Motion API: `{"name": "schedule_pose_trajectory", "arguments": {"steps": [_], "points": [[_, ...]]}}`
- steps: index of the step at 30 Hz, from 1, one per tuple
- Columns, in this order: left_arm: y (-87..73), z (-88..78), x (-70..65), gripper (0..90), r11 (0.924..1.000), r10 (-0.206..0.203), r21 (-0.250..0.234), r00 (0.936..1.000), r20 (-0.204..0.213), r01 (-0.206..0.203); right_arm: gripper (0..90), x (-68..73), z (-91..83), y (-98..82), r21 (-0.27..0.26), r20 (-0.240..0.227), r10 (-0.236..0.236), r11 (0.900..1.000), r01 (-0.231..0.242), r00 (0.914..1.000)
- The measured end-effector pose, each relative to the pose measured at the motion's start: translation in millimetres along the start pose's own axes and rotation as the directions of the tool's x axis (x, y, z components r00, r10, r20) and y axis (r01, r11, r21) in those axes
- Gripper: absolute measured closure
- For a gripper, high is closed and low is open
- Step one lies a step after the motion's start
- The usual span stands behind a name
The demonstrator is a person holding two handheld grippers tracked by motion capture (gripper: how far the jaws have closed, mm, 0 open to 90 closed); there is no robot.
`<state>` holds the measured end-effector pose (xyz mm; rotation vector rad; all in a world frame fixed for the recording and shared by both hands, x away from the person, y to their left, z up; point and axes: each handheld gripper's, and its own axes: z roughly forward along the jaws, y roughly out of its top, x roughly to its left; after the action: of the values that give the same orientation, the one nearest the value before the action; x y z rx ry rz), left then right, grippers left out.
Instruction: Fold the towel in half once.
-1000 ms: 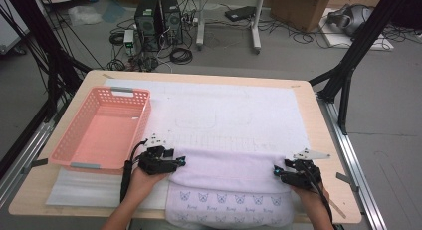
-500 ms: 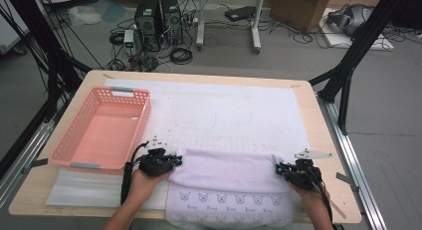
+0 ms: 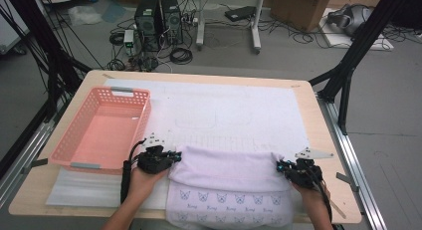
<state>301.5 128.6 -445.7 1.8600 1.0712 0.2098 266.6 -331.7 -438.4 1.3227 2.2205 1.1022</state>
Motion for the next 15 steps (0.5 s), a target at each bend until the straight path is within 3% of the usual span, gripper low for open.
{"name": "schedule_pose_trajectory", "arguments": {"steps": [4, 10, 15], "points": [[2.2, 2.7, 1.5, 85.8, 0.9997, -0.022, -0.012, 0.9997, 0.001, 0.022, 84.1, 0.2, -0.3, 2.6, -0.019, 0.011, -0.018, 1.0, 0.018, 0.9998], [4.6, -1.2, 0.4, 85.8, 0.9995, -0.019, -0.027, 0.9998, 0.0, 0.019, 84.2, -1.9, 0.1, 2.4, -0.027, 0.021, -0.015, 1.0, 0.015, 0.9997], [19.3, -1.5, 2.0, 85.8, 0.9979, -0.013, -0.063, 0.9998, -0.013, 0.012, 84.5, -2.5, -1.0, 10.5, -0.067, 0.029, -0.017, 0.998, 0.019, 0.9994]]}}
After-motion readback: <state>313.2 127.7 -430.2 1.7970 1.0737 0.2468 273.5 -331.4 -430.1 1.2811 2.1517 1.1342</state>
